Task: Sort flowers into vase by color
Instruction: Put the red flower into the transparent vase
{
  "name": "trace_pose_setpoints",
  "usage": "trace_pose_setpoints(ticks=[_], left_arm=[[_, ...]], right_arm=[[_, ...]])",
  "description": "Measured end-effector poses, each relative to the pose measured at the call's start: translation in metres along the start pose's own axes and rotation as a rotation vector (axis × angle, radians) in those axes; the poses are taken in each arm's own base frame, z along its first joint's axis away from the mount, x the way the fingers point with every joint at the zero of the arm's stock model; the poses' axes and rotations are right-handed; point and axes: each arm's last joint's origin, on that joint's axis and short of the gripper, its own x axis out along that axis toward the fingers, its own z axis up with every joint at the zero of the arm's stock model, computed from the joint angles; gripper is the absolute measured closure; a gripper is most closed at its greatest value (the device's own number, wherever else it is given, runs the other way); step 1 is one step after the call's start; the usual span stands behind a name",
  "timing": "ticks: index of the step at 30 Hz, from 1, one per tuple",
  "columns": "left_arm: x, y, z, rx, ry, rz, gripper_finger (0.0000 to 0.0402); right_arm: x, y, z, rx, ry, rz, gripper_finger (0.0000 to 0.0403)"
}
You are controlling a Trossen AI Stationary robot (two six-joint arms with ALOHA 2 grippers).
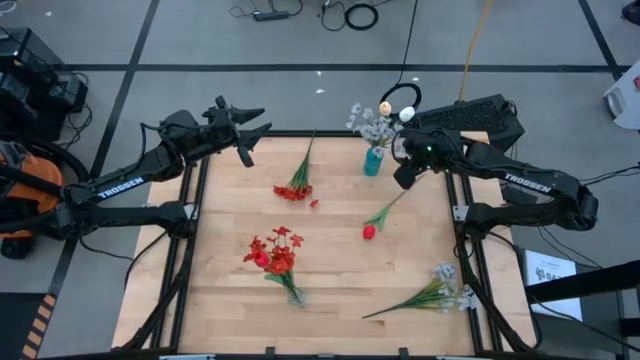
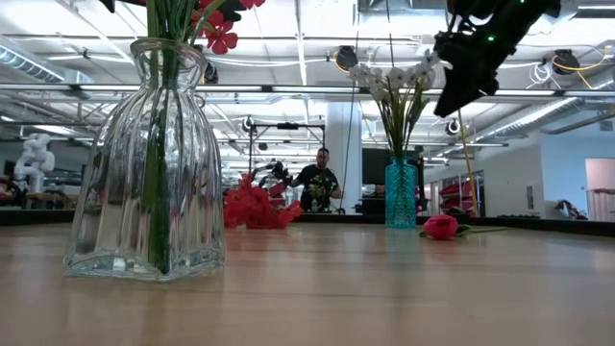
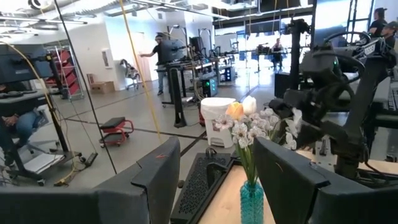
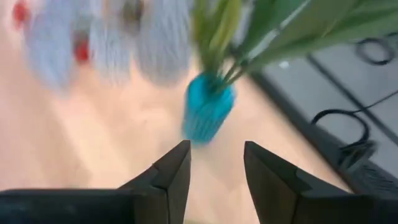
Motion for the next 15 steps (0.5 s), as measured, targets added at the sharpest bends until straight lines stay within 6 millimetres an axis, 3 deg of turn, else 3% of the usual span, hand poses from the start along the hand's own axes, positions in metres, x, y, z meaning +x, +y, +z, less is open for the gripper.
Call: trace_pose_setpoints(ticks=[6,15], left_arm=[[0.000,-0.001,-0.001,-0.002,0.014,-0.007,0.0191],[-0.006,-0.002,-0.004,-0.006,0.069,-0.006,0.0191]], right_arm=[[-0.001,0.007,-0.015,-0.176,0.154,0.234,0.0261],[0.010,0.042,-0.028,-0.417,0.313,0.355,0.0261]])
